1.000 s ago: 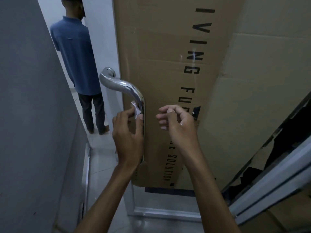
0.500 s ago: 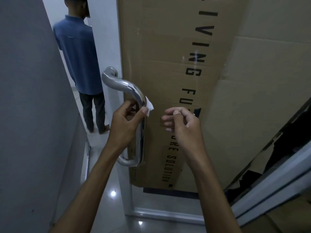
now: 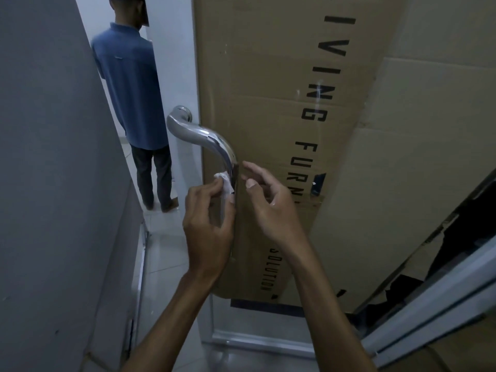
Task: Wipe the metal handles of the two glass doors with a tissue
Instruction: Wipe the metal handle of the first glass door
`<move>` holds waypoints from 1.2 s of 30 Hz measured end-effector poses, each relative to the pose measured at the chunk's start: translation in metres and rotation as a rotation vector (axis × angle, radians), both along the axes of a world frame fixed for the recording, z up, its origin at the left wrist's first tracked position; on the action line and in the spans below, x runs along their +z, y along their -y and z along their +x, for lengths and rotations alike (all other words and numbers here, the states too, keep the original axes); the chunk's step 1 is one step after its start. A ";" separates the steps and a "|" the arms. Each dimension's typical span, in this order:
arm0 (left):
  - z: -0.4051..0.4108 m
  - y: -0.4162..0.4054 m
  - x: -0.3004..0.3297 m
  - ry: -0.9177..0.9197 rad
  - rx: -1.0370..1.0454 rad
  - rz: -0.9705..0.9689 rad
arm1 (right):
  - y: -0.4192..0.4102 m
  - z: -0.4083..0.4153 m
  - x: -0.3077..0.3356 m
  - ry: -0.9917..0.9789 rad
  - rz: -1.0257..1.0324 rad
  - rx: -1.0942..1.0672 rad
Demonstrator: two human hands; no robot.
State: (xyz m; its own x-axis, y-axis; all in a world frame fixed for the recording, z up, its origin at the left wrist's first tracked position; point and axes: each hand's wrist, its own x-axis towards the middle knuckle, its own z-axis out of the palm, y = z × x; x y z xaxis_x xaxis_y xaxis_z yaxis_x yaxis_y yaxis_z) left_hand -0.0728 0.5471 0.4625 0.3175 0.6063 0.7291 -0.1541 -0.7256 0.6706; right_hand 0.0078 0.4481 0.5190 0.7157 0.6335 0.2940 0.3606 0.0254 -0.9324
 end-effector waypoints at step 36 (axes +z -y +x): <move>0.016 -0.059 0.017 -0.347 -0.481 -0.262 | -0.023 0.012 -0.004 -0.109 0.011 -0.018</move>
State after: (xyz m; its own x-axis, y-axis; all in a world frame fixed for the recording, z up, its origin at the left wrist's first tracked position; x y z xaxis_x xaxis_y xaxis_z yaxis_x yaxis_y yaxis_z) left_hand -0.0567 0.6058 0.4791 0.7888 0.4810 0.3826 -0.1639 -0.4354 0.8852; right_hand 0.0195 0.4714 0.5153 0.7549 0.6177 0.2203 0.2574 0.0300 -0.9658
